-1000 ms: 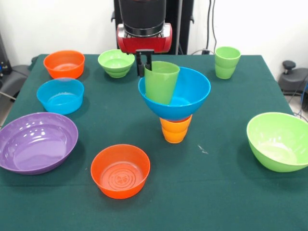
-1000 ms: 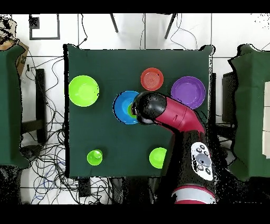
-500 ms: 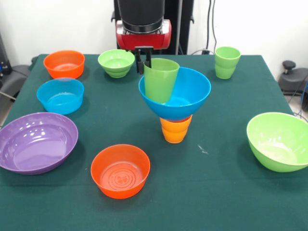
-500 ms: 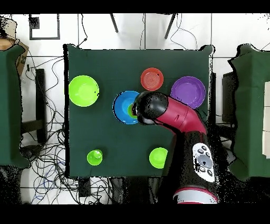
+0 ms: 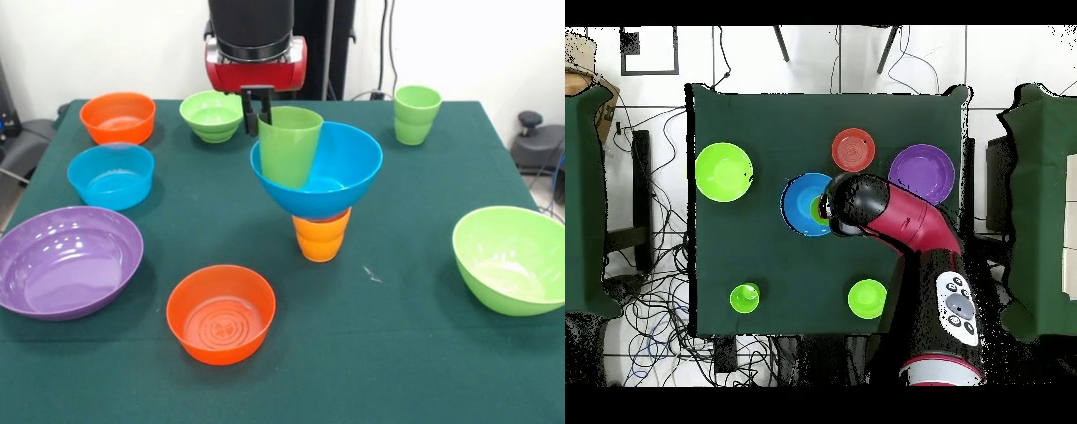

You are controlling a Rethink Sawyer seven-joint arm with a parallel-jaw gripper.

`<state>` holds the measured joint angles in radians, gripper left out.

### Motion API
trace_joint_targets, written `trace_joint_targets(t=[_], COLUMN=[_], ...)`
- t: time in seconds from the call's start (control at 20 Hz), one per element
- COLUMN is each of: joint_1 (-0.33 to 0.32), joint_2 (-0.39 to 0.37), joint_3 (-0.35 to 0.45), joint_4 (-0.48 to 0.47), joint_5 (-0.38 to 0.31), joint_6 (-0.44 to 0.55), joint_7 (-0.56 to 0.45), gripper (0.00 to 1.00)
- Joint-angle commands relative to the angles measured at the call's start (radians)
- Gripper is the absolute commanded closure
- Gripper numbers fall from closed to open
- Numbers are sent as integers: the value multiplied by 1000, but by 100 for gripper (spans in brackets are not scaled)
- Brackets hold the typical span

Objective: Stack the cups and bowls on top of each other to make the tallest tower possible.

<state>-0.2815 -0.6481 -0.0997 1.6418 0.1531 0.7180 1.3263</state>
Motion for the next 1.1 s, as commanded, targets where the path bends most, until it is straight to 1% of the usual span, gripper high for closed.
trace_joint_targets(t=[0.05,0.2,0.4,0.6,0.75,0.85,1.1], joint_1=[-19,-24,-1,14,17,43,144], joint_2=[30,29,25,34,33,33,19], joint_3=[109,117,83,64,62,35,-82], joint_4=[28,35,16,-4,-10,-38,-112], joint_5=[-27,-22,-62,-81,-73,-84,-144], joint_6=[49,44,53,65,75,102,196], joint_7=[56,55,62,68,79,106,179], gripper=[100,100,100,100,100,100,100])
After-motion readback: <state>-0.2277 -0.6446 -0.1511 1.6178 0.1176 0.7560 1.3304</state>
